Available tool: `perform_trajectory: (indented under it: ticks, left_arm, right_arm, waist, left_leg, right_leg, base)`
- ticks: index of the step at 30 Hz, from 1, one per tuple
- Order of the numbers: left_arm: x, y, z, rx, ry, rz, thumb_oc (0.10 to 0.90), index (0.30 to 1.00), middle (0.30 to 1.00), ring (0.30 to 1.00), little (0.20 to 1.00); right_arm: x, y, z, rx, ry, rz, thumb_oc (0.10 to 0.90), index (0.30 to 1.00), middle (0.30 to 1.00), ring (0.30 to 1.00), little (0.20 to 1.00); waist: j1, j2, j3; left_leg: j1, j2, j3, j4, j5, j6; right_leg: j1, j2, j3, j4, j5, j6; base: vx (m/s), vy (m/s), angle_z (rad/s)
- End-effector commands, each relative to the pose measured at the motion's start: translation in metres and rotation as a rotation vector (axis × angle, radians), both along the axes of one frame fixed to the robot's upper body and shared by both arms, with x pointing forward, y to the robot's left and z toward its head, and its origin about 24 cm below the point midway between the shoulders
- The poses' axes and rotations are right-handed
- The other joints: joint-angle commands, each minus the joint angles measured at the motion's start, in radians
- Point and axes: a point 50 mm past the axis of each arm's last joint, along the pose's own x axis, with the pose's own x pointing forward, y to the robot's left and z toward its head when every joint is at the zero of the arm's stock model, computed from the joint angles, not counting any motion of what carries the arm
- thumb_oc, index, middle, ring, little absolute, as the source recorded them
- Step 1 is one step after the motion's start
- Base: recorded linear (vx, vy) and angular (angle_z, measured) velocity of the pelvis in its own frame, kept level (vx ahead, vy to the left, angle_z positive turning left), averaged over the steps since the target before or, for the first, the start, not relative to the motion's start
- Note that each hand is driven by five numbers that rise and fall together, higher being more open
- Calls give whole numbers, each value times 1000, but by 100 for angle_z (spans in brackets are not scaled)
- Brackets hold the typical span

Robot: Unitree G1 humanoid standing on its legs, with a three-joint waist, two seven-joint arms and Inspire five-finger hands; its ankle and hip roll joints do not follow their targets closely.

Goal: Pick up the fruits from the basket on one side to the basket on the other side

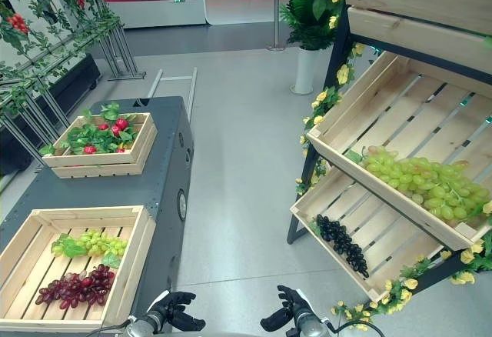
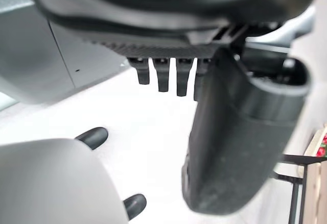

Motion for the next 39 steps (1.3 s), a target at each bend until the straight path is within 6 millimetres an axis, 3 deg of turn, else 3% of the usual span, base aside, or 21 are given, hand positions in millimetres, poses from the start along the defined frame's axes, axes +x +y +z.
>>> perform_trajectory:
  ticks: [1, 7, 39]
  left_arm:
    - [20, -18, 4, -31, -71, -58, 800, 900, 900, 900, 900]
    - [12, -21, 1, -41, -21, -92, 800, 900, 900, 900, 900]
    - [22, -20, 6, -22, -109, -63, 800, 900, 900, 900, 900]
  right_arm:
    - [14, 3, 2, -45, -24, 23, 800, 900, 900, 900, 900]
    - [12, 5, 1, -37, -23, 26, 800, 900, 900, 900, 900]
    - [21, 5, 6, -4, -61, 64, 800, 900, 900, 900, 900]
  waist:
    - [30, -40, 61]
    - [30, -43, 50]
    - [47, -27, 78]
  left_leg:
    - [25, -72, 5, 10, -68, 25]
    - [24, -72, 6, 10, -67, 24]
    - [16, -73, -17, 10, -57, 25]
  right_leg:
    - [29, -28, 7, 2, 11, 15]
    - [27, -27, 11, 2, 12, 16]
    - [21, -30, -1, 13, -2, 9]
  base:
    - [0, 0, 0]
    - [0, 0, 0]
    - [7, -6, 0]
